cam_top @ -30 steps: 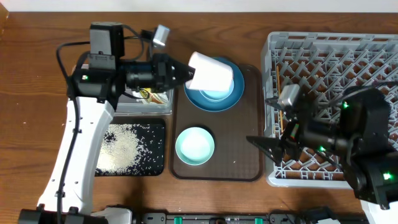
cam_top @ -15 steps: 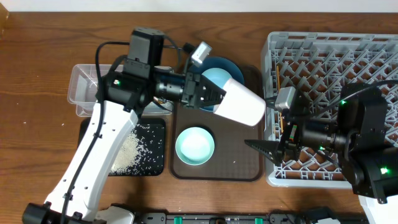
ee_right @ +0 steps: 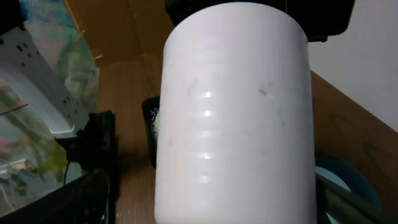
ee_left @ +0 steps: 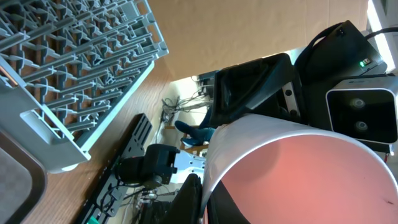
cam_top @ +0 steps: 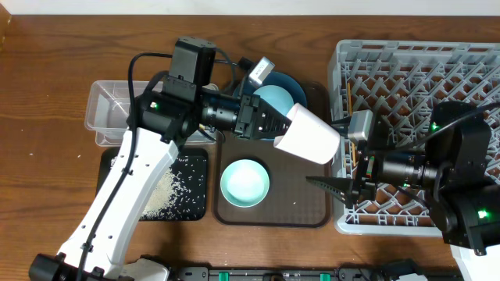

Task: Sort waste into correct bins and load items into the dishwasher rack
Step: 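Lift the pink cup with the left gripper toward the right gripper, then grasp the pink cup with the right gripper and release the left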

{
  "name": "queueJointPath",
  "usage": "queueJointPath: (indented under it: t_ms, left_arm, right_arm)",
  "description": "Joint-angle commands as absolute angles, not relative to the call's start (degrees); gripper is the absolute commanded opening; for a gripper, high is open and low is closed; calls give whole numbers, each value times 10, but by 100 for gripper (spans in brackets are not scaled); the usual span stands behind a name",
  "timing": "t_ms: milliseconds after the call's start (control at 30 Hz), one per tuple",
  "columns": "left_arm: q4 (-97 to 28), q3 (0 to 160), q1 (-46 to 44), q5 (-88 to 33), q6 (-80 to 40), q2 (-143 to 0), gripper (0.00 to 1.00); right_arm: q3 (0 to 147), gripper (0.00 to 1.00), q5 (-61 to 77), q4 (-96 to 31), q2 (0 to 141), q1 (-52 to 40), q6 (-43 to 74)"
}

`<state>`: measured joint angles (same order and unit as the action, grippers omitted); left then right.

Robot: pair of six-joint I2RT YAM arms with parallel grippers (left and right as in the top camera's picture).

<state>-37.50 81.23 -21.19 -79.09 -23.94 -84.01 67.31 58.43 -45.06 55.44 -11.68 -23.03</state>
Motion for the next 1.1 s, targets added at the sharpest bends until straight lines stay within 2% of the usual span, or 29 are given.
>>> queueJointPath:
  t_ms: [0, 333, 467, 533, 600, 800, 1067]
  left_arm:
    - [-375, 814, -225, -793, -232, -839, 6]
    - [-375, 814, -239, -793, -232, -839, 6]
    - [-375, 814, -239, -793, -232, -839, 6]
    - [-375, 814, -239, -793, -232, -839, 6]
    - [-375, 814, -239, -793, -232, -839, 7]
    - [-375, 814, -239, -793, -231, -839, 10]
    - [-390, 813, -264, -773, -221, -839, 11]
  right_arm:
    - [674, 91, 603, -444, 555, -111, -234]
    - [674, 75, 604, -445, 555, -111, -234]
    - [674, 62, 594, -445, 555, -111, -234]
    - [674, 46, 579, -444, 555, -111, -234]
    - [674, 38, 570, -444, 555, -111, -234]
    - [674, 37, 570, -442, 555, -111, -234]
    - [674, 41, 571, -402, 555, -111, -201]
